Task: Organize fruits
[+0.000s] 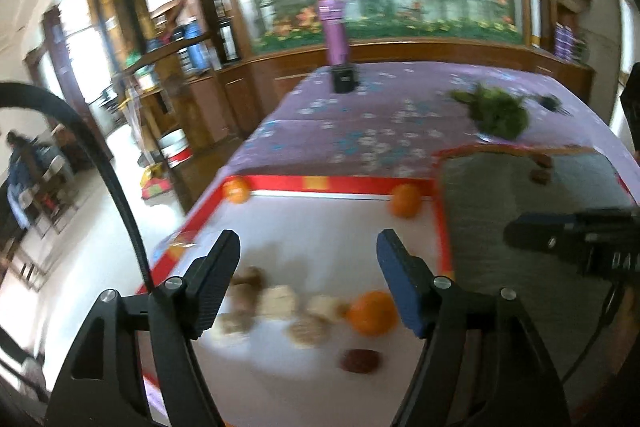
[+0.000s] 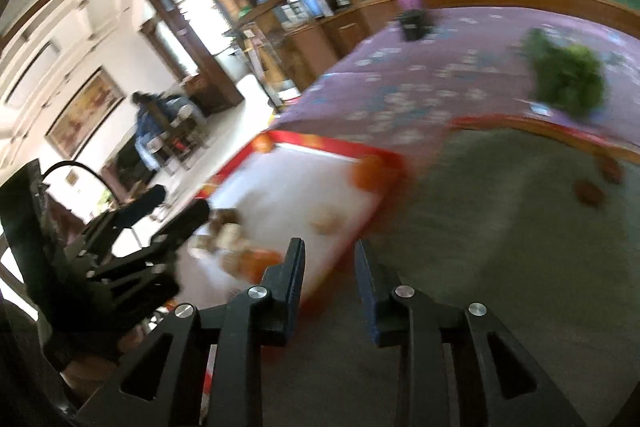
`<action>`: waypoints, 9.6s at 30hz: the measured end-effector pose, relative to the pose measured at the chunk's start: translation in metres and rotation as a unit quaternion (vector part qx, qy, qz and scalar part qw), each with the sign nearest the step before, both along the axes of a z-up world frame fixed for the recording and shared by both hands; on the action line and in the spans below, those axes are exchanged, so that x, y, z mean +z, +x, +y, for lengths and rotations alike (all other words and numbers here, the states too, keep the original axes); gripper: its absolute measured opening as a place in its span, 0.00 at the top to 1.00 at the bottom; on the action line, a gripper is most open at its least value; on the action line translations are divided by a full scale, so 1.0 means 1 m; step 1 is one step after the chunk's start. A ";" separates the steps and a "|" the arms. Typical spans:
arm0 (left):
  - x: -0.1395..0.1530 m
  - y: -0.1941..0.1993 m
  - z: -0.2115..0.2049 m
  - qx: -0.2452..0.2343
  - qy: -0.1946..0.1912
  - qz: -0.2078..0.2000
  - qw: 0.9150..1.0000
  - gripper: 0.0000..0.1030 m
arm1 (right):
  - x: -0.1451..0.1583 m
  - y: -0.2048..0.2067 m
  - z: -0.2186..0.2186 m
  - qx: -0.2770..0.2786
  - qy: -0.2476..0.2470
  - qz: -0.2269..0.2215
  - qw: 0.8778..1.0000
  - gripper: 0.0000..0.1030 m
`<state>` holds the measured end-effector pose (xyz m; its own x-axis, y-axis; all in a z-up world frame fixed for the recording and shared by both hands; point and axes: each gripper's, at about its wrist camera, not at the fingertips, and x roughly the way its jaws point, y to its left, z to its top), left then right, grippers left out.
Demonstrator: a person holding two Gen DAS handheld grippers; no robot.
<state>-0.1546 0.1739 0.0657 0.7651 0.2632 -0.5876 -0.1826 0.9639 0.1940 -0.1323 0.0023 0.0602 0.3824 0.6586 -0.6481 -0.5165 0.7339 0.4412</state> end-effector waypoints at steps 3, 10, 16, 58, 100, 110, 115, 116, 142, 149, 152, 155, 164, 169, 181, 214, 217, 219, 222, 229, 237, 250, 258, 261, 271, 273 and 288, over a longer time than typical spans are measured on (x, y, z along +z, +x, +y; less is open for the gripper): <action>0.001 0.011 -0.027 -0.039 0.001 0.008 0.999 0.29 | -0.002 0.006 -0.054 -0.047 -0.009 -0.001 0.999 0.71; 0.006 0.047 -0.080 -0.104 -0.007 0.034 0.994 0.27 | 0.000 0.043 -0.150 -0.140 -0.035 -0.007 0.989 0.68; 0.009 0.064 -0.108 -0.122 0.005 0.042 0.992 0.27 | -0.008 0.089 -0.151 -0.140 -0.072 -0.004 0.988 0.67; -0.060 0.178 -0.209 -0.298 0.003 0.166 0.940 0.54 | -0.045 0.087 -0.212 -0.174 -0.036 0.098 0.979 0.79; -0.062 0.170 -0.221 -0.336 0.003 0.150 0.930 0.88 | -0.005 0.059 -0.185 -0.261 -0.230 -0.109 0.931 0.80; -0.063 0.170 -0.222 -0.335 0.006 0.149 0.930 0.88 | 0.001 0.056 -0.190 -0.272 -0.219 -0.114 0.930 0.80; -0.063 0.171 -0.222 -0.334 0.008 0.149 0.931 0.88 | 0.002 0.057 -0.191 -0.273 -0.216 -0.115 0.930 0.80; -0.063 0.171 -0.222 -0.334 0.007 0.149 0.930 0.88 | 0.002 0.057 -0.191 -0.273 -0.216 -0.115 0.930 0.80; 0.000 0.102 -0.137 -0.250 -0.052 0.075 0.964 0.88 | 0.009 0.058 -0.199 -0.272 -0.122 -0.094 0.950 0.80; 0.029 0.057 -0.088 -0.212 -0.061 0.036 0.975 0.88 | 0.023 0.046 -0.134 -0.199 -0.077 -0.084 0.973 0.81; 0.037 0.040 -0.065 -0.196 -0.066 0.021 0.978 0.88 | 0.036 0.038 -0.097 -0.162 -0.066 -0.096 0.980 0.81; 0.041 0.024 -0.037 -0.169 -0.069 0.006 0.983 0.88 | 0.049 0.031 -0.062 -0.128 -0.058 -0.104 0.985 0.81; 0.039 -0.003 0.045 -0.090 -0.068 -0.010 0.994 0.87 | 0.058 0.019 0.044 -0.037 -0.055 -0.107 0.992 0.81; 0.019 -0.001 0.072 -0.062 -0.071 0.013 0.995 0.87 | 0.037 0.020 0.096 0.004 -0.067 -0.079 0.995 0.81; -0.025 0.011 0.096 -0.004 -0.058 0.061 0.996 0.87 | -0.013 0.021 0.145 0.047 -0.100 -0.029 0.993 0.78; 0.074 -0.087 0.020 0.110 0.031 -0.068 0.991 0.17 | 0.102 -0.120 0.025 -0.028 -0.046 -0.220 0.974 0.25; 0.081 -0.097 0.011 0.121 0.042 -0.079 0.989 0.16 | 0.110 -0.131 0.014 -0.035 -0.036 -0.228 0.972 0.23; 0.086 -0.104 0.002 0.132 0.067 -0.089 0.985 0.13 | 0.115 -0.139 0.007 -0.041 -0.030 -0.230 0.972 0.22; 0.093 -0.116 -0.010 0.139 0.097 -0.111 0.979 0.03 | 0.120 -0.146 -0.002 -0.047 -0.020 -0.228 0.972 0.22; 0.109 -0.133 -0.022 0.138 0.097 -0.140 0.976 0.00 | 0.133 -0.161 -0.020 -0.062 -0.005 -0.235 0.970 0.21; 0.116 -0.136 -0.029 0.136 0.095 -0.145 0.975 0.00 | 0.143 -0.168 -0.034 -0.073 0.007 -0.249 0.966 0.20; 0.113 -0.133 -0.027 0.142 0.079 -0.130 0.978 0.00 | 0.143 -0.172 -0.033 -0.070 0.001 -0.255 0.964 0.19; 0.111 -0.132 -0.021 0.147 0.073 -0.124 0.979 0.00 | 0.141 -0.170 -0.031 -0.065 -0.003 -0.251 0.966 0.19; 0.110 -0.132 -0.020 0.149 0.072 -0.123 0.978 0.00 | 0.139 -0.169 -0.030 -0.065 -0.004 -0.250 0.966 0.19; 0.107 -0.132 -0.018 0.149 0.070 -0.119 0.979 0.00 | 0.135 -0.170 -0.028 -0.064 -0.007 -0.248 0.967 0.19; 0.106 -0.133 -0.017 0.151 0.072 -0.118 0.979 0.00 | 0.135 -0.169 -0.027 -0.064 -0.008 -0.247 0.967 0.19; 0.103 -0.134 -0.012 0.159 0.076 -0.115 0.978 0.00 | 0.132 -0.167 -0.023 -0.061 -0.012 -0.247 0.967 0.19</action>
<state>-0.2882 0.1620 0.1686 0.7369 0.5809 -0.3456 -0.5246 0.8140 0.2495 -0.2995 -0.0210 0.1919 0.7225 0.5769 -0.3811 -0.5692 0.8092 0.1457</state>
